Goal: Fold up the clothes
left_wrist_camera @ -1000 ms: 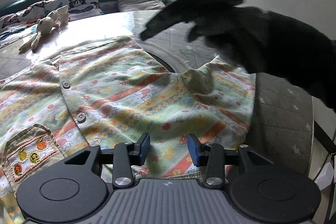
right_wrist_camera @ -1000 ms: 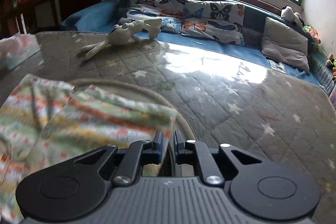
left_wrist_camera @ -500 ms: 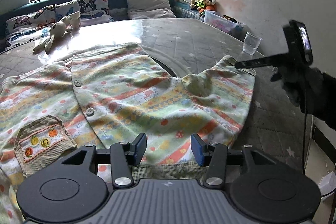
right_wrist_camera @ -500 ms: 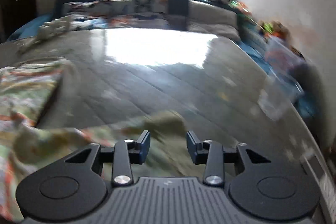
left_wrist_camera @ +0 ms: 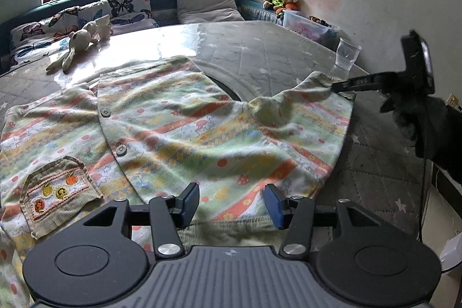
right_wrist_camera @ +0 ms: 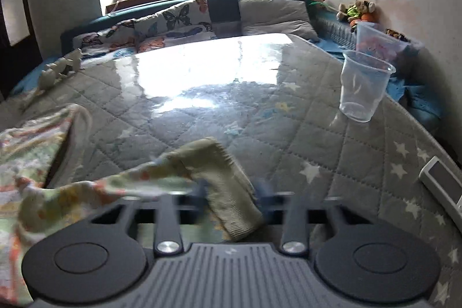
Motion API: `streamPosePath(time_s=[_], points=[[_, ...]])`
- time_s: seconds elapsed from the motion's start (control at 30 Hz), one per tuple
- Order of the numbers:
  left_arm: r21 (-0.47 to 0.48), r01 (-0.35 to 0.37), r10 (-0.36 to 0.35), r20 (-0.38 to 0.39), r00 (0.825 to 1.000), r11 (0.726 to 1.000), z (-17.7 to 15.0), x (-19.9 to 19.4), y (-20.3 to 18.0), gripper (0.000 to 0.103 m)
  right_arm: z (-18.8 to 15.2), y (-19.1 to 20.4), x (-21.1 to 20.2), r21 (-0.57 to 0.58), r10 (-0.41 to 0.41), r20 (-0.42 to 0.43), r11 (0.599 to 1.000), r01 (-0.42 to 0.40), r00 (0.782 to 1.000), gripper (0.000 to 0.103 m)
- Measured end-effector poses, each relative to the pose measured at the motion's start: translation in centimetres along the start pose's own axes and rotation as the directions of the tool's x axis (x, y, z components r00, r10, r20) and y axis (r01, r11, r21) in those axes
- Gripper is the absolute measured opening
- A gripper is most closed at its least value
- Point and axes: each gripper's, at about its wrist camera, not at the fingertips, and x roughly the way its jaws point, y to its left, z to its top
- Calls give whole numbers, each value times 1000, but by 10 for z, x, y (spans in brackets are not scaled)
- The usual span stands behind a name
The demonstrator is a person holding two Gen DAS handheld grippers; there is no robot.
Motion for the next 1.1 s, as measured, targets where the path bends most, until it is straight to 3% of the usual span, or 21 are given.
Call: streamPosePath(time_s=[0.1, 0.23, 0.33, 0.57, 0.7, 0.83, 0.97, 1.1], points=[[6, 8, -8, -7, 1000, 1000, -3, 1, 0, 55, 0, 5, -10, -17, -59, 30, 998, 60, 998, 7], [4, 14, -14, -6, 1000, 1000, -8, 0, 1, 56, -7, 6, -2, -17, -100, 5, 995, 100, 995, 9], [-5, 15, -15, 6, 1000, 1000, -9, -7, 2, 58, -5, 9, -9, -35, -132, 41, 990, 133, 990, 22], [-103, -65, 73, 72, 995, 993, -18, -37, 21, 58, -7, 36, -17, -85, -20, 49, 996, 25, 999, 27], [-208, -145, 166, 87, 982, 967, -33, -62, 48, 58, -13, 53, -11, -120, 14, 33, 993, -10, 999, 32], [-273, -278, 309, 77, 948, 921, -47, -86, 79, 57, -21, 59, -6, -115, 13, 46, 993, -8, 999, 34], [-319, -415, 454, 55, 889, 852, -61, -107, 111, 57, -22, 58, -8, -101, 4, 55, 995, 2, 998, 41], [-302, -494, 521, 12, 853, 815, -70, -106, 132, 57, -22, 56, -8, -95, -4, 61, 995, 9, 998, 44]])
